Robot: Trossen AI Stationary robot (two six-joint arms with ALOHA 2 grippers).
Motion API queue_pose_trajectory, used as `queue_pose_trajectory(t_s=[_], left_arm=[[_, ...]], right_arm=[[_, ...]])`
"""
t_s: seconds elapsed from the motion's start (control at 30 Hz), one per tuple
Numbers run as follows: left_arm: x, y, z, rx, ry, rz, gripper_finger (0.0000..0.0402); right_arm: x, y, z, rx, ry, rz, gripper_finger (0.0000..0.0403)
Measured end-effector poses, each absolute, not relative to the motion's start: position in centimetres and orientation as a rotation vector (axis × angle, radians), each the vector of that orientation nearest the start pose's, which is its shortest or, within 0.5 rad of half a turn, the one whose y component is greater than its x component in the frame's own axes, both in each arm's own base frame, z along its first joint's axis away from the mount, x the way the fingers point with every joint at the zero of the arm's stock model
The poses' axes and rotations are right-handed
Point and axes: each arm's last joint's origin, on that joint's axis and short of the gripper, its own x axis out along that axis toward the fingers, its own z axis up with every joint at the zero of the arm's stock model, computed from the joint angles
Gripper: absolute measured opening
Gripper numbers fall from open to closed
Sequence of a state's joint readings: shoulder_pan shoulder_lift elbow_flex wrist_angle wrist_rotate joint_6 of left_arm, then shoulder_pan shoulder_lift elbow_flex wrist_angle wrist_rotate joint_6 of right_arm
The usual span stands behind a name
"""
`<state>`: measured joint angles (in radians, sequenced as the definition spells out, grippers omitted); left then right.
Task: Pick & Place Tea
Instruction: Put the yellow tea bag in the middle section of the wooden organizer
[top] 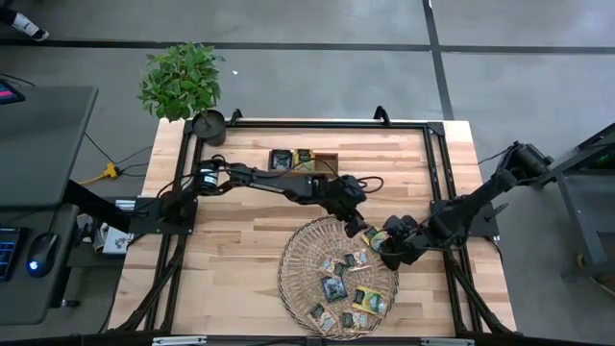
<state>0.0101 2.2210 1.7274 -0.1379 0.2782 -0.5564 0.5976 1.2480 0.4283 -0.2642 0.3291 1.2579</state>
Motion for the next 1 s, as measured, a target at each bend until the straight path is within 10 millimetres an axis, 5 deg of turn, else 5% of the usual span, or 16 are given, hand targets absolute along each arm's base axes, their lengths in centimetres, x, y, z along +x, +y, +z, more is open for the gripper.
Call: queue_pose_trajectory(t_s=[0.67, 1.0], left_arm=[[50.2, -0.7, 15.4, -0.85, 0.84, -0.044, 0.0182], [51.3, -0.7, 14.5, -0.93, 0.776, -0.007, 0.0182]], right_arm=[[17.1, 10.6, 11.3, 0.722, 0.982, -0.441, 0.0], [17.2, 10.7, 11.3, 0.734, 0.971, -0.429, 0.0]])
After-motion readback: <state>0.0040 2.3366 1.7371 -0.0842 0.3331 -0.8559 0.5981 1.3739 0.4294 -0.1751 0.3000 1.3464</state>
